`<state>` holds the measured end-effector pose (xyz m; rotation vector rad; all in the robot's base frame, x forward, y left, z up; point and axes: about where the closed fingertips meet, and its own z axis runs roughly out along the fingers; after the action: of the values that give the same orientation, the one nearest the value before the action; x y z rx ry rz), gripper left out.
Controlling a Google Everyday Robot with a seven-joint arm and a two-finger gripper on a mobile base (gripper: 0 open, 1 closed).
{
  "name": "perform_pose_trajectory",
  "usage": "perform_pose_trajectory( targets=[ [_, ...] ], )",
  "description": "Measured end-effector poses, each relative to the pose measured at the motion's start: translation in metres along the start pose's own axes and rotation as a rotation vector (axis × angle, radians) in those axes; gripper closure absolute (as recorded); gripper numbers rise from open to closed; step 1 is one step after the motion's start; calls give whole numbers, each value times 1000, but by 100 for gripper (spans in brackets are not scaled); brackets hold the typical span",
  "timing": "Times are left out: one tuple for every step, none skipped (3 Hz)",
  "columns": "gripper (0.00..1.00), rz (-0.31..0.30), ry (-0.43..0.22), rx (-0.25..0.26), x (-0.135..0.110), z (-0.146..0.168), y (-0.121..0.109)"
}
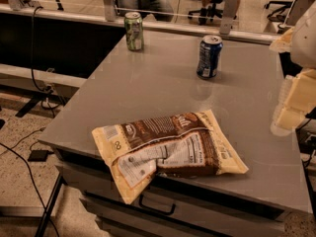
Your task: Move pepsi can near brown chip bag
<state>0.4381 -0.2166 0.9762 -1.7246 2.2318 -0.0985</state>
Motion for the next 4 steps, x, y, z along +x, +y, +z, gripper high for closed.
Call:
perform_pose_trajectory(
  targets=[
    [0, -4, -14, 5, -2, 0, -3],
    [0, 12, -55, 25, -1, 0, -25],
    [0, 67, -158, 69, 6, -1, -73],
    [0, 156, -287, 122, 9, -6, -123]
  ],
)
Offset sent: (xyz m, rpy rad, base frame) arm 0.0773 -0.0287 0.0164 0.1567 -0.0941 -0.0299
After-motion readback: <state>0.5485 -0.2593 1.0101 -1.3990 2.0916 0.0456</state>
